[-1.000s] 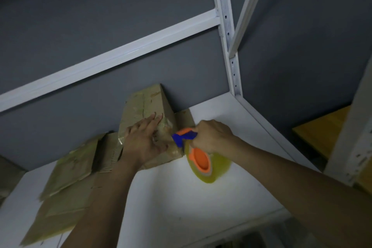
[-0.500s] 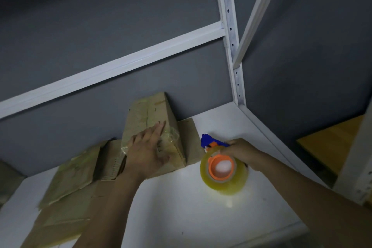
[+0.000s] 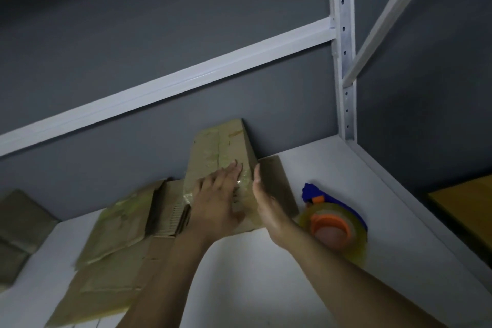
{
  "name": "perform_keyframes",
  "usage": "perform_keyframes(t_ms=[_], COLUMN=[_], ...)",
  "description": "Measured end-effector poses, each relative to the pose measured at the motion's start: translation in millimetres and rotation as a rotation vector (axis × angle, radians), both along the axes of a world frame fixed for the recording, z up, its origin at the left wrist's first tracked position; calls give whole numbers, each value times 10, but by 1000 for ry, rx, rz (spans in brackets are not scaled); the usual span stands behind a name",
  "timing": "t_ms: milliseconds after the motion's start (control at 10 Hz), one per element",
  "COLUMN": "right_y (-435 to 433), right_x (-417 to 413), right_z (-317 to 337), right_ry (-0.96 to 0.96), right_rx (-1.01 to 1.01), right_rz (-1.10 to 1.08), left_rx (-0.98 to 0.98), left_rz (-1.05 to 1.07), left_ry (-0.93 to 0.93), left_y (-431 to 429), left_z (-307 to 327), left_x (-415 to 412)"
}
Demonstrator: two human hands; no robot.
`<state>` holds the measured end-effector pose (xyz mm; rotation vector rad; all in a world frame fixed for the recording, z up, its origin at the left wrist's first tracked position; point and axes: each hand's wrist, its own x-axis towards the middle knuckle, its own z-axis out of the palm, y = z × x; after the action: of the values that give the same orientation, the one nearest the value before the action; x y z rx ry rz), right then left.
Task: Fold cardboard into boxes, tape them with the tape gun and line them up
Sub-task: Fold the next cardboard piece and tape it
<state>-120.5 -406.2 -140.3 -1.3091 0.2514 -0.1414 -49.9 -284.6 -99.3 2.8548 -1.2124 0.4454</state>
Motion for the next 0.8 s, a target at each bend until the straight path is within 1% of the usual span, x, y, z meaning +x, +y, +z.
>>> perform_keyframes(t_ms=[100,200,300,400,500,600,700,800], right_y=[-74,-107,-124,-288,-527,-673,-732,-762], right_x=[-103,-98,114,159,175,260,298,314], right_z=[-159,-84,-48,3,122,160,215,286], right_ry=[62,-17,-145,-186,-334,-435,-453,-465], right_rx=[-82,-121,-270,-670,-1088,-1316,-1305,-1297], right_rz=[17,-32,30,52,61,161,178,189], left_rx=[26,34,32,0,-169,-513,-587,-365], left_rz=[5,5,3,-29,-145,-226,-251,-241], left_ry=[1,14,31,84,243,448,332,364], left_y=[-16,-16,9,44,117,350,703,976], left_z=[30,53,61,84,153,253,317,314], left_x=[-10,-28,-15,11,21,124,387,614])
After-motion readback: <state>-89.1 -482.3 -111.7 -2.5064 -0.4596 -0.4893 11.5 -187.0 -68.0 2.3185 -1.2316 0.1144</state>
